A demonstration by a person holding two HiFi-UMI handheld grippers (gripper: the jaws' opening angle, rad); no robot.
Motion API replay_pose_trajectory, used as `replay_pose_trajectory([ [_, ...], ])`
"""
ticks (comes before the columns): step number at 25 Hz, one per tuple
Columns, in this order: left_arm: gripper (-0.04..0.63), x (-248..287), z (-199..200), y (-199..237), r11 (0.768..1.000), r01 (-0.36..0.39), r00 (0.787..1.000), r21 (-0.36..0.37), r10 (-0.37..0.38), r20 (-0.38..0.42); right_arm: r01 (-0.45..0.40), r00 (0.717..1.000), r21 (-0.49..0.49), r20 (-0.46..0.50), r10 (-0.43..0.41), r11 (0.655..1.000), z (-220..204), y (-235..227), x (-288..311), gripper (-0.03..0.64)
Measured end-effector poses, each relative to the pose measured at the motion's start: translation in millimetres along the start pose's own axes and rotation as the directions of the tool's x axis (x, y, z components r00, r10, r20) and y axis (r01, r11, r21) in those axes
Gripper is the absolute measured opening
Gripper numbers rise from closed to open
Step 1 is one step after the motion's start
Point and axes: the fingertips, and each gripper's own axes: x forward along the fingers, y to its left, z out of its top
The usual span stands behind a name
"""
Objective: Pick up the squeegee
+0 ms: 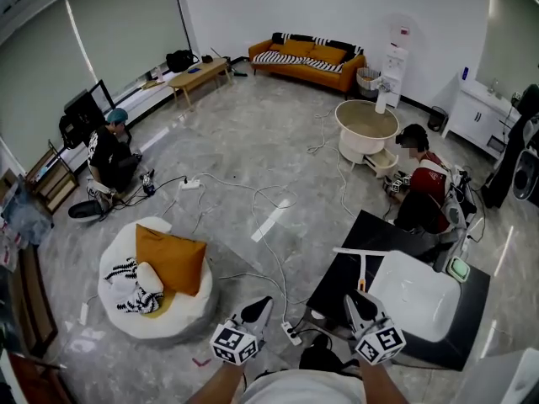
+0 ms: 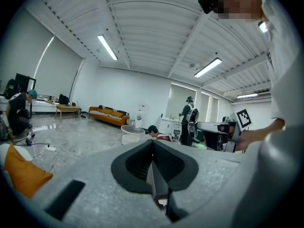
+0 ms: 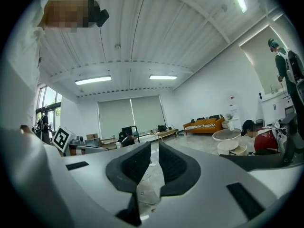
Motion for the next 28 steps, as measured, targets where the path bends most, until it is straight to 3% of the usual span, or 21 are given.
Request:
replay_pose_trajectory([
  [4,0.015,44,18,4,1.000,-0.005,1.000,-0.031,0.005,0.007,0.002,1.000,0.012,0.006,-0.002,1.000,13,-45,12,0.018],
  [9,0.015,88,34,14,0.999,-0.037,0.999,0.001,0.037,0.005,-0.002,1.000,0.030,0.001,0.002,1.000,14,-98,33,0.018],
  [19,0.015,153,12,75,0.998,-0.067,0.997,0.013,0.067,-0.040,0.066,0.994,0.067,-0.087,-0.060,0.996,-32,-164,78,0.055],
  [22,0.015,174,3,89,1.000,-0.020,0.998,-0.022,0.018,-0.064,0.127,0.982,0.055,-0.148,-0.118,0.990,-39,-176,82,0.065],
  [28,0.015,209,-15,123,0.994,0.092,0.989,-0.055,-0.097,-0.109,0.272,0.923,0.039,-0.291,-0.250,0.961,-82,-191,96,0.091],
])
